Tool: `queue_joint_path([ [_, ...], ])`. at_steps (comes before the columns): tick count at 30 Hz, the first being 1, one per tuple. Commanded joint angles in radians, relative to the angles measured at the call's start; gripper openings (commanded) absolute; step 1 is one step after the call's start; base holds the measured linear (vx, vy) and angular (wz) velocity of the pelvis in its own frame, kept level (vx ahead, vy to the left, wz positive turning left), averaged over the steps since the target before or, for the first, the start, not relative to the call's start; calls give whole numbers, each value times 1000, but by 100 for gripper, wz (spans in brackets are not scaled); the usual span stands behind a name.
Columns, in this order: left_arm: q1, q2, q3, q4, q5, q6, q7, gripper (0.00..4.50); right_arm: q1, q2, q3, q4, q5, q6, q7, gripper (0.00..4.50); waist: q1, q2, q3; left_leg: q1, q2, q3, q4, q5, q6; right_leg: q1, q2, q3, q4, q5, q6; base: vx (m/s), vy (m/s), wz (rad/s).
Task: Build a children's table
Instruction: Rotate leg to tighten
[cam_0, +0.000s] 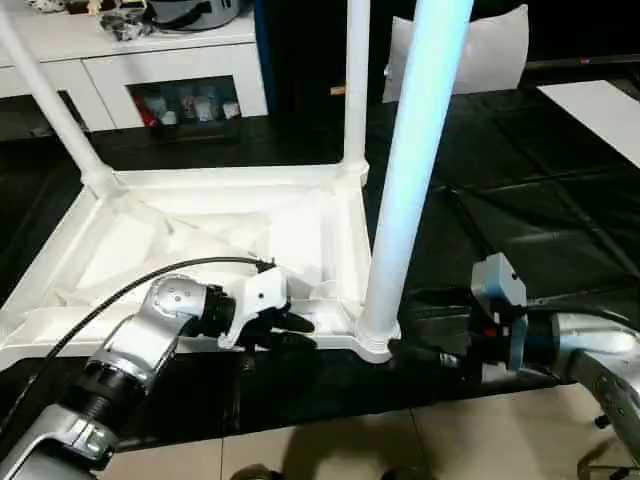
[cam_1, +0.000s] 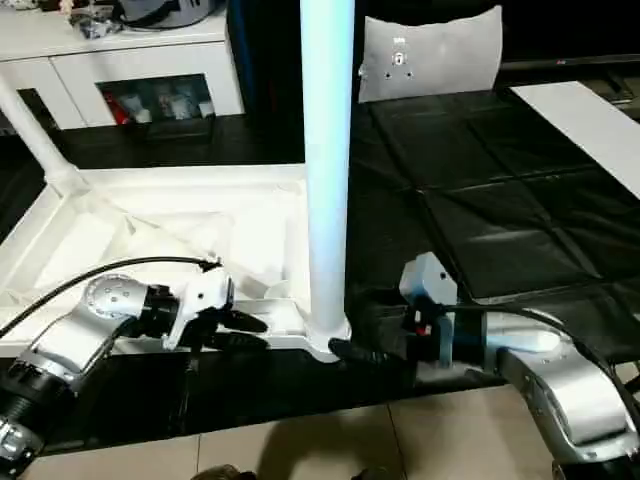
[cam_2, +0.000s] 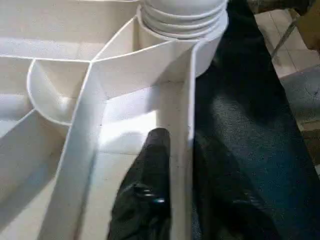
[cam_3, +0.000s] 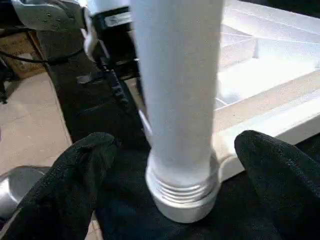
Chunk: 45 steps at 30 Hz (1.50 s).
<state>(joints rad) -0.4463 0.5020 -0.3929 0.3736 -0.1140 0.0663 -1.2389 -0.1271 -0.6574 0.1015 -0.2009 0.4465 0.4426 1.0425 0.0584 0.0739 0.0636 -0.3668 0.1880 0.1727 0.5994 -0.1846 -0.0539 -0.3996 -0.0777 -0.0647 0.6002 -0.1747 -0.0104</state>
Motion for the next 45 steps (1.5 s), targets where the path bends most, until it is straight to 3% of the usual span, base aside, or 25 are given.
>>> queue_joint_path([
  [1,-18,8,1,29,20,-7,4,57,-23,8,22,22,-21,-20,16,450,3,-16,-67,7,29,-11,-69,-244,38,45,-59,38,-90,-410,-147,0,0,0],
  [8,-32,7,-16,60,30,-54,-49,5,-106,29,67,130,-42,-67,81,450,0,-21,-67,7,29,-11,-69,-254,38,46,-59,36,-92,-431,-144,0,0,0],
  [10,-35,6,-19,57,24,-60,-70,5,-123,35,73,147,-33,-63,103,450,-2,-17,-67,6,30,-12,-70,-249,39,46,-59,37,-88,-416,-154,0,0,0],
  [16,-54,4,-50,56,23,-92,-146,0,-185,54,107,215,-11,-49,197,395,6,-23,-73,4,34,-7,-63,-183,63,49,-59,41,-71,-261,-209,0,0,0],
  [19,-71,-1,-62,67,31,-108,-171,0,-213,54,135,256,-20,-53,237,360,15,-20,-77,3,35,-5,-60,-150,74,49,-58,40,-64,-211,-227,0,0,0],
  [24,-88,-4,-69,88,46,-126,-196,0,-257,66,158,317,-42,-63,284,317,31,-20,-73,7,37,-5,-63,-181,58,47,-61,40,-68,-262,-218,0,0,0],
  [30,-100,4,-75,108,59,-139,-208,0,-307,74,185,365,-47,-59,338,264,28,-25,-68,8,36,-7,-66,-207,46,46,-62,39,-74,-324,-200,0,0,0],
  [34,-101,4,-66,112,58,-134,-209,0,-316,79,195,367,-43,-49,357,244,28,-25,-68,6,37,-7,-67,-197,48,46,-61,40,-71,-301,-203,0,0,0],
  [37,-98,1,-50,109,51,-111,-198,0,-315,86,195,356,-29,-26,364,219,27,-25,-66,6,36,-6,-67,-197,50,45,-61,40,-72,-304,-205,0,0,0],
  [38,-94,-2,-42,103,43,-95,-189,0,-311,93,193,349,-19,-14,360,212,28,-20,-63,7,36,-7,-68,-206,48,44,-61,40,-74,-320,-202,0,0,0],
  [41,-92,-17,-21,87,26,-48,-153,0,-290,101,181,322,2,15,340,209,26,-23,-59,8,35,-7,-71,-226,41,43,-60,40,-78,-362,-191,0,0,0],
  [44,-100,-45,11,64,28,58,-52,0,-240,145,147,275,1,32,231,209,28,-22,-56,14,39,-8,-74,-240,30,37,-60,45,-81,-379,-185,0,0,0],
  [45,-100,-48,14,63,26,63,-47,0,-237,148,145,271,-1,33,222,209,23,-24,-55,8,34,-10,-76,-249,26,42,-61,41,-82,-402,-181,0,0,0],
])
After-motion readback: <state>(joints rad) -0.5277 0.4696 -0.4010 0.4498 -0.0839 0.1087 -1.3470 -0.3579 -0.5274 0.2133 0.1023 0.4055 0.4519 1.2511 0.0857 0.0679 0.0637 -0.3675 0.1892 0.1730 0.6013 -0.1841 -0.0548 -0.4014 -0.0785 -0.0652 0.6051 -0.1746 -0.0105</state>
